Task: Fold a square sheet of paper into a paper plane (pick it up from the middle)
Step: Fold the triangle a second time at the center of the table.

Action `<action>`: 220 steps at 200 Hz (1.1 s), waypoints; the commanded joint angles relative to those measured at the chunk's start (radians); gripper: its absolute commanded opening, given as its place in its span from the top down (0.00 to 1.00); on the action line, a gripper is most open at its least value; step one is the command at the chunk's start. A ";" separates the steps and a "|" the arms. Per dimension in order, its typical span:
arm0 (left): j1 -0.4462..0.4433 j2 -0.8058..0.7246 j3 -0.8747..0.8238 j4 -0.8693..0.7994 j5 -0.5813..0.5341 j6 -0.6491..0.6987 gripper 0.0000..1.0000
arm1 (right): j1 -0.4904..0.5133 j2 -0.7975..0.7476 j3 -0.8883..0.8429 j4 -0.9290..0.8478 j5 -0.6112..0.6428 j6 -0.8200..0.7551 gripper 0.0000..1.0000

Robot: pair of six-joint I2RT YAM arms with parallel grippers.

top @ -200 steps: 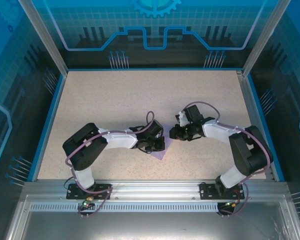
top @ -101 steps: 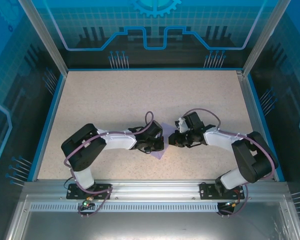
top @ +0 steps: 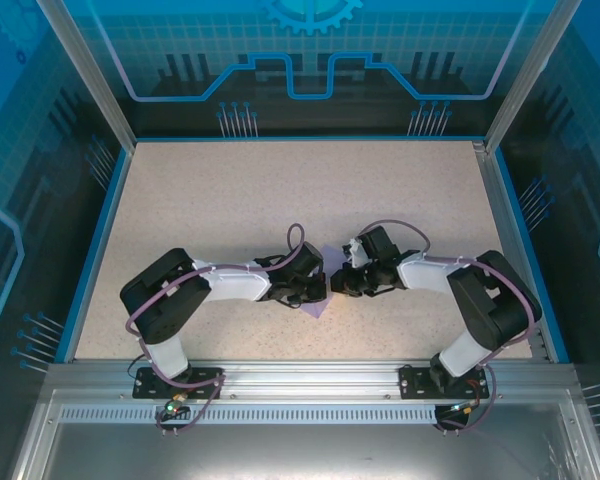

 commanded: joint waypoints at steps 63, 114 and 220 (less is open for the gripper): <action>0.003 -0.009 -0.031 -0.042 -0.039 -0.011 0.95 | 0.029 0.074 0.069 -0.065 0.055 -0.057 0.87; 0.002 -0.035 -0.043 -0.023 -0.023 0.000 0.90 | 0.030 0.109 0.086 -0.116 0.092 -0.096 0.87; 0.002 -0.093 -0.092 0.063 0.128 0.055 0.87 | 0.032 0.156 0.085 -0.141 0.121 -0.123 0.88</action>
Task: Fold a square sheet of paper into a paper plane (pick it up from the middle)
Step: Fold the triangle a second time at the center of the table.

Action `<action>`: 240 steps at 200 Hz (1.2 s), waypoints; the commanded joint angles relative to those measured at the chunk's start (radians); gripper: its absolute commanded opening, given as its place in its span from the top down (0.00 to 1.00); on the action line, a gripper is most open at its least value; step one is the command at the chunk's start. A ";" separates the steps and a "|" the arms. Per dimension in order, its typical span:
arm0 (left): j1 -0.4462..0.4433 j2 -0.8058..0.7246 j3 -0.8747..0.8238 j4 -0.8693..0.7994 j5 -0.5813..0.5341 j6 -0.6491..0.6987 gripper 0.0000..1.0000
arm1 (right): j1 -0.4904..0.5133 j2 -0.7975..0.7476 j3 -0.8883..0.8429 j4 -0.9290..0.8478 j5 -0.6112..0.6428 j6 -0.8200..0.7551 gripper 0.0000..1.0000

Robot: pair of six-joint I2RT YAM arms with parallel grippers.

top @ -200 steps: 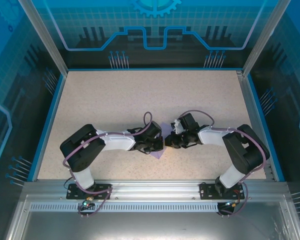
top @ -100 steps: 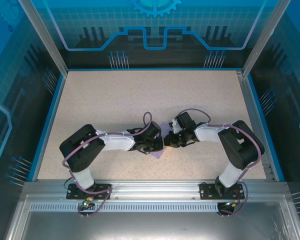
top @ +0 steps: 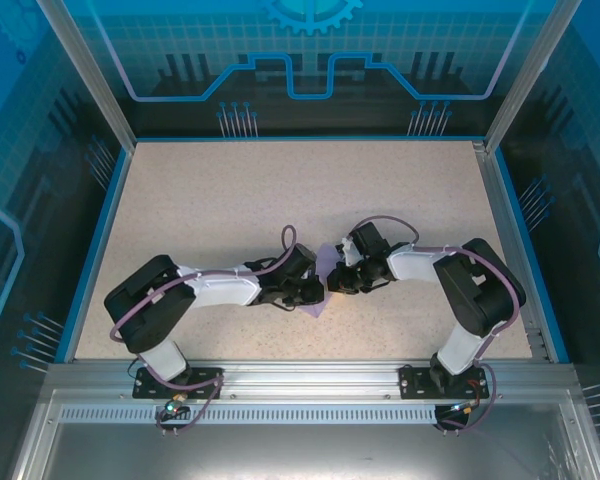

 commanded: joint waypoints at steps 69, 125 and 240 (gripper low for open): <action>-0.009 0.031 -0.044 0.089 0.153 0.074 0.91 | 0.014 0.060 -0.012 -0.069 0.072 -0.031 0.89; -0.012 0.057 -0.073 0.093 0.186 0.085 0.91 | 0.014 0.064 -0.011 -0.070 0.078 -0.033 0.89; -0.025 -0.002 -0.150 0.088 0.220 0.083 0.90 | 0.012 0.087 0.000 -0.099 0.105 -0.051 0.89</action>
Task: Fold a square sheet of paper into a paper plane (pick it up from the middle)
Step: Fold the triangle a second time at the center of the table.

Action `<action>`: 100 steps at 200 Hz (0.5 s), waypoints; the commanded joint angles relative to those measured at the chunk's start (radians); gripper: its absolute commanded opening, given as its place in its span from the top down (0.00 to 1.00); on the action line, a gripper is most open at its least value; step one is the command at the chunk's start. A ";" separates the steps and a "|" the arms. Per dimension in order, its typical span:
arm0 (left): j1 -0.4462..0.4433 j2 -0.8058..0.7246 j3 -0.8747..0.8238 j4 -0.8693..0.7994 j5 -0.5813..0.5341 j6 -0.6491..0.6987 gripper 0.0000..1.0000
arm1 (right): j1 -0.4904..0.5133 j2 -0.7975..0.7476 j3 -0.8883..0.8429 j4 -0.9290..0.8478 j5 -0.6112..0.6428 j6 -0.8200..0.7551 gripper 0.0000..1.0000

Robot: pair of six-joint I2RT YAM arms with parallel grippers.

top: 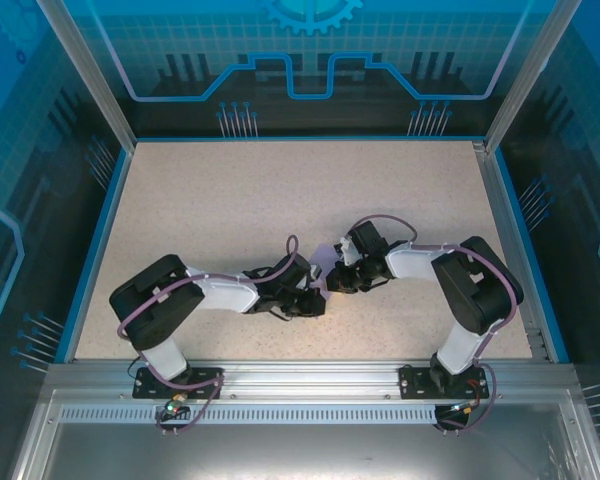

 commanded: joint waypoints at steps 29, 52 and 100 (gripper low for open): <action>-0.028 -0.050 -0.066 -0.090 0.056 0.015 0.90 | 0.008 0.072 -0.022 -0.080 0.113 -0.025 0.90; -0.032 -0.051 -0.083 -0.100 0.063 0.016 0.91 | 0.007 0.073 -0.022 -0.082 0.114 -0.028 0.90; -0.038 -0.090 -0.107 -0.109 0.105 0.017 0.91 | 0.008 0.071 -0.013 -0.092 0.111 -0.041 0.90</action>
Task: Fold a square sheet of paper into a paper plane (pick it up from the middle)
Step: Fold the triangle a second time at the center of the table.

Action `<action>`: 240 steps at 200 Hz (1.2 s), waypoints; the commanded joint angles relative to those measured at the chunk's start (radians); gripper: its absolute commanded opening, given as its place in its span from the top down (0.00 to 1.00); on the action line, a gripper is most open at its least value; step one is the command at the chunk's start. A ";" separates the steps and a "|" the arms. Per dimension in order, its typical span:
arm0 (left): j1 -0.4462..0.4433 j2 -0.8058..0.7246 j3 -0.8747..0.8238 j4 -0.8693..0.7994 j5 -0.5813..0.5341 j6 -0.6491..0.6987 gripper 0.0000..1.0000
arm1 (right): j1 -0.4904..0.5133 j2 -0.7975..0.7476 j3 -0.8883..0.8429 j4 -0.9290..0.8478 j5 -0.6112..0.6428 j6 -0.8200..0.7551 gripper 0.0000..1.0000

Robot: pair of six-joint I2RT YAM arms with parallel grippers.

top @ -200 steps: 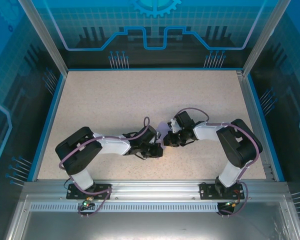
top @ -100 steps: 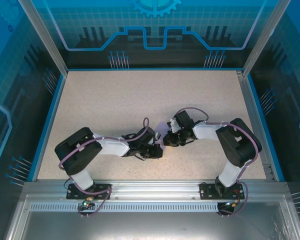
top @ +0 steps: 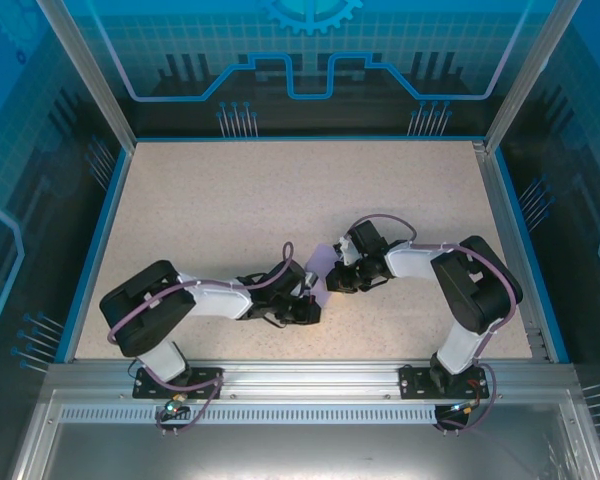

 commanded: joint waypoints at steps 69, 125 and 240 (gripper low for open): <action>0.038 -0.126 0.091 -0.143 0.048 0.052 0.91 | 0.015 0.051 -0.032 -0.083 0.108 -0.032 0.91; 0.129 -0.043 0.116 -0.092 -0.055 0.067 0.92 | 0.019 0.043 -0.039 -0.068 0.101 -0.030 0.91; 0.170 0.139 0.188 -0.079 -0.078 0.084 0.92 | 0.021 0.041 -0.034 -0.089 0.122 -0.049 0.91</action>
